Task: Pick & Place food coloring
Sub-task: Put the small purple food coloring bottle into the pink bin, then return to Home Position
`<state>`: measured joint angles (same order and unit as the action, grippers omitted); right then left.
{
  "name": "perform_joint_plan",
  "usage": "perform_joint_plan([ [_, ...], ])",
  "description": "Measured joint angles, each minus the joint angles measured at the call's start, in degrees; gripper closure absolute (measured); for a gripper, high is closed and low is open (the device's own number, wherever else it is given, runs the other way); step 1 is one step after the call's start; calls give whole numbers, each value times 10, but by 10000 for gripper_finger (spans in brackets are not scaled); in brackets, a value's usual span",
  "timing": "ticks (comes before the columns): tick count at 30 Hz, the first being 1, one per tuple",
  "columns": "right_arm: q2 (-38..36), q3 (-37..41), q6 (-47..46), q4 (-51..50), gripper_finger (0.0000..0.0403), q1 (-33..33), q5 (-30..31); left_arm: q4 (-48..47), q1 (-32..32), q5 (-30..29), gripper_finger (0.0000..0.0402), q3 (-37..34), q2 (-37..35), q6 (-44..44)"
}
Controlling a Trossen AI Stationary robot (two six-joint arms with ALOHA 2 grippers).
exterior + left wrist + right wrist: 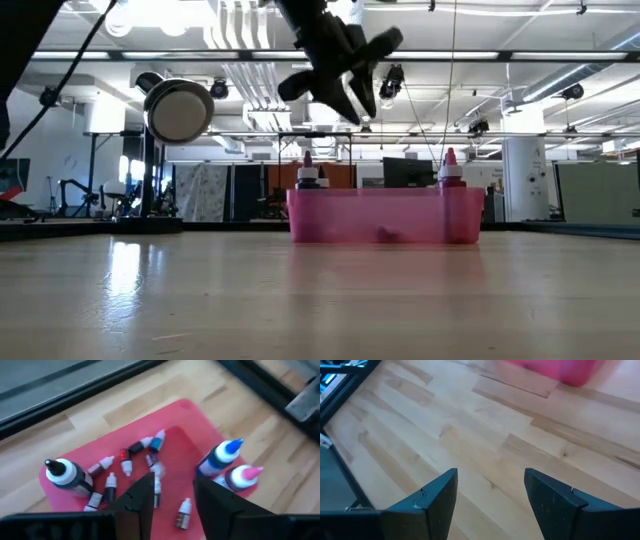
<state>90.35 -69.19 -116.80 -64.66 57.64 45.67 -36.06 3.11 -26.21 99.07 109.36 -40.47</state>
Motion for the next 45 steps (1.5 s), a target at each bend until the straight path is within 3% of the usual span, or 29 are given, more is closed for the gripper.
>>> perform_joint_plan([
  [8,0,0,-39,-26,179,-14,0,-7,4,20,243,-1,-7,66],
  [21,-1,1,-27,-23,179,-26,-6,-5,-148,14,239,-10,-73,87],
  [26,-8,5,-7,-21,179,-33,-11,-3,-202,5,239,-35,-76,55],
  [29,-17,18,18,7,179,-40,-12,46,-238,0,239,-63,-78,32],
  [36,-45,94,192,269,179,-54,-22,196,-310,-37,239,-140,-87,-17],
  [41,-65,109,232,304,179,-54,-28,213,-326,-34,239,-176,-92,-157],
  [43,-79,110,208,304,179,-54,-37,213,-331,-21,239,-186,-92,-236],
  [45,-94,105,180,304,179,-54,-39,224,-339,-19,239,-191,-92,-245],
])
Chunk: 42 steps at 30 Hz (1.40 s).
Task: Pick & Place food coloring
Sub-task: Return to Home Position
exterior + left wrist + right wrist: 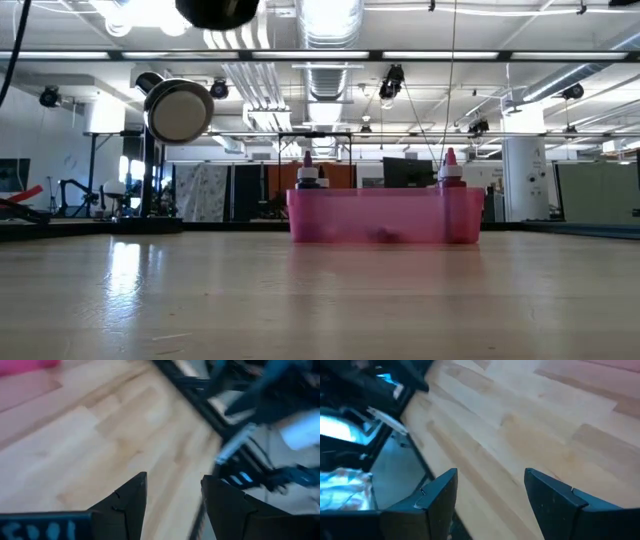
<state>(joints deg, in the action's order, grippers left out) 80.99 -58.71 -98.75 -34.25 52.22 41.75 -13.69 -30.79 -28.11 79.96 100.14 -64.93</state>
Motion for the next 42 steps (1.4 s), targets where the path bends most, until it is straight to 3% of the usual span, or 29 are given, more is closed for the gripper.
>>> perform_joint_plan([
  [4,-19,-26,100,5,179,6,-1,100,-15,11,239,-6,0,86],
  [8,-28,-55,192,9,179,7,1,218,-16,65,239,-5,0,198],
  [13,-23,-51,211,32,179,1,-4,239,-1,112,239,-6,0,236],
  [19,-25,47,227,210,179,-7,-20,256,23,173,239,-19,5,253],
  [24,-47,144,278,398,179,-33,-60,396,48,229,239,-84,5,277],
  [28,-89,204,340,490,179,-57,-91,495,67,262,239,-166,-1,272],
  [33,-173,246,408,494,179,-70,-91,547,90,262,239,-266,-74,261],
  [42,-357,347,454,497,179,-109,-88,538,148,258,239,-425,-295,329],
])
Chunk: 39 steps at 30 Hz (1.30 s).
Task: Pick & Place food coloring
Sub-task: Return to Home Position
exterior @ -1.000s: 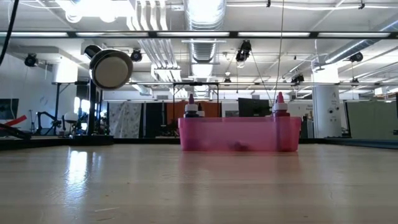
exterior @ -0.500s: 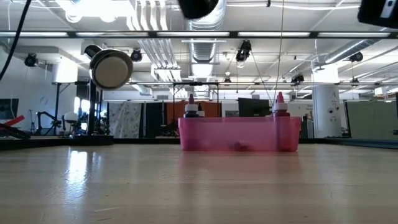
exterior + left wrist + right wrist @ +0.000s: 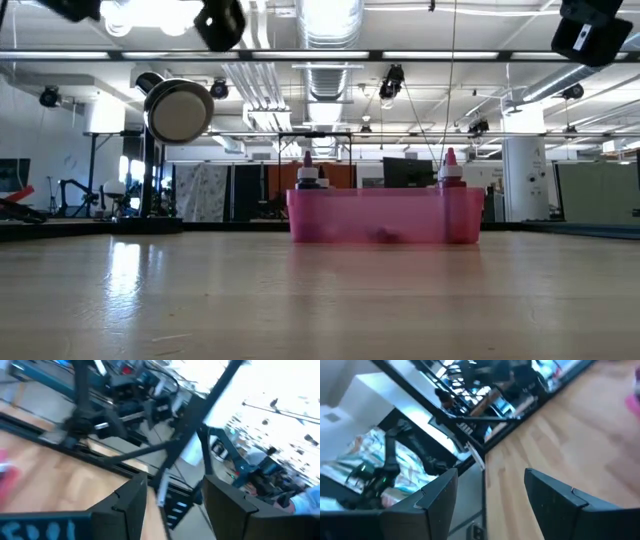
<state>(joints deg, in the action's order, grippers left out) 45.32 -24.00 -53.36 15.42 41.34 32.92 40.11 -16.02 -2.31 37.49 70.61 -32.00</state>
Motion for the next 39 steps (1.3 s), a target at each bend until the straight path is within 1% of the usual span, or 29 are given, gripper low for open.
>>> perform_joint_plan([
  [3,-55,28,54,1,179,-13,-4,-6,25,-1,239,-62,-69,2],
  [5,-91,47,73,4,179,-24,-9,-3,38,-1,239,-101,-117,-5],
  [8,-142,72,116,38,179,-46,-59,-3,57,-1,239,-159,-189,-16],
  [11,-178,99,197,134,179,-78,-118,-5,83,9,238,-203,-255,-23],
  [14,-199,122,282,222,179,-117,-166,-10,121,63,238,-236,-313,-24],
  [16,-208,135,314,246,179,-142,-180,-31,149,99,238,-251,-344,-28],
  [18,-212,142,324,246,179,-165,-180,-58,175,123,238,-263,-371,-36],
  [21,-213,151,332,246,179,-191,-183,-100,205,148,238,-267,-401,-30],
  [24,-214,161,352,251,179,-203,-184,-137,223,151,238,-267,-426,-7],
  [29,-222,187,446,307,179,-205,-184,-223,236,151,238,-267,-456,3],
  [31,-236,202,466,319,179,-205,-184,-258,236,151,238,-267,-463,-3],
  [33,-259,221,467,319,179,-205,-184,-271,236,151,238,-267,-464,-18],
  [35,-281,235,446,311,179,-205,-184,-282,236,151,238,-267,-464,-30],
  [39,-298,235,415,265,179,-205,-180,-293,236,151,239,-267,-460,-42],
])
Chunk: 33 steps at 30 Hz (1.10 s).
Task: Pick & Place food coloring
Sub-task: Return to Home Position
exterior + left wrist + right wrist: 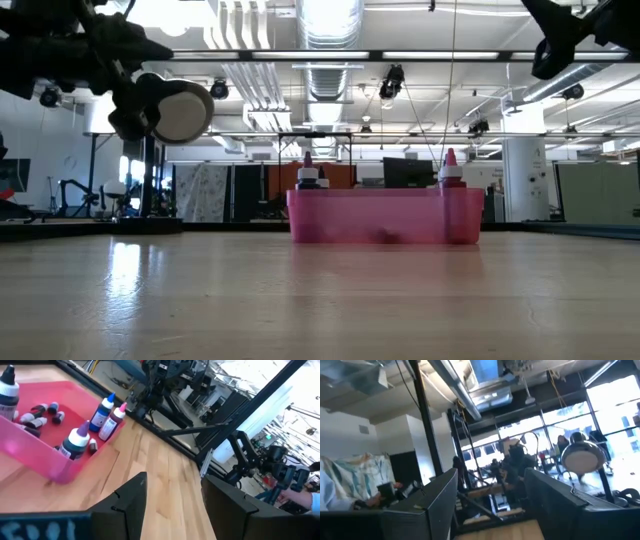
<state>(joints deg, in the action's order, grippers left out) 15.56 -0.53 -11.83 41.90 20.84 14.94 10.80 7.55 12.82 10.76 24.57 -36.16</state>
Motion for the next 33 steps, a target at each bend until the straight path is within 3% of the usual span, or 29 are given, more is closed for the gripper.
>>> perform_joint_plan([
  [5,1,0,0,-13,179,0,0,-7,-3,0,239,0,1,0],
  [14,5,0,0,-18,179,0,0,1,-9,-4,239,-47,-88,-1],
  [19,-48,0,0,-74,179,0,0,-3,-9,-4,239,-98,-124,-1],
  [22,-102,0,-2,-128,179,0,1,-76,-9,-7,239,-101,-148,0],
  [25,-151,0,-1,-175,179,0,1,-85,-11,-15,239,-100,-163,-1],
  [33,-156,0,0,-221,179,-1,0,-80,-11,-23,239,-103,-245,-3],
])
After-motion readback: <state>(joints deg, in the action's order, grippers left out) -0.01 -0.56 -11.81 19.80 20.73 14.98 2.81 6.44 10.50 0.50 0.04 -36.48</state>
